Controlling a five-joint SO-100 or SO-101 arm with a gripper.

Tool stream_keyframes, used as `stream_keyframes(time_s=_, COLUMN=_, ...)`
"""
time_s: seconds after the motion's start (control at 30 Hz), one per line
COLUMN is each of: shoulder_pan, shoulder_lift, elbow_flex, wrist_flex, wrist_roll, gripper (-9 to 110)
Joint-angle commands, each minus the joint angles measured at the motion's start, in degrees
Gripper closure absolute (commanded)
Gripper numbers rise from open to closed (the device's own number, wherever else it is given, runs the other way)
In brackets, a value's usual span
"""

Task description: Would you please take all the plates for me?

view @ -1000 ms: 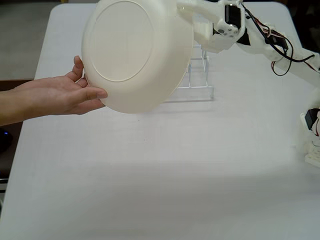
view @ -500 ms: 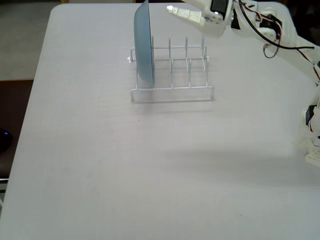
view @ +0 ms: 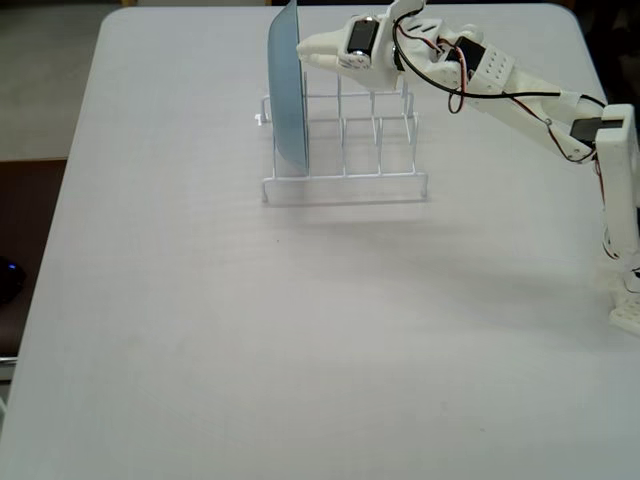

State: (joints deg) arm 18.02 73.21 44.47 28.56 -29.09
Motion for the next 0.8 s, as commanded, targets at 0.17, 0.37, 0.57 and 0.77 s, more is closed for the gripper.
stream_keyframes(time_s=0.17, shoulder_pan=1.76, shoulder_lift=-4.13, elbow_flex=-8.17, wrist_flex=1.05, wrist_roll=-0.70, gripper=63)
stream_keyframes(time_s=0.37, shoulder_pan=2.20, shoulder_lift=-12.74, elbow_flex=-18.02, wrist_flex=2.29, wrist_roll=0.35, gripper=66)
stream_keyframes(time_s=0.57, shoulder_pan=2.64, shoulder_lift=-14.06, elbow_flex=-18.90, wrist_flex=4.22, wrist_roll=1.67, gripper=67)
stream_keyframes(time_s=0.77, shoulder_pan=2.46, shoulder_lift=-7.91, elbow_flex=-18.90, wrist_flex=15.03, wrist_roll=-0.88, gripper=69)
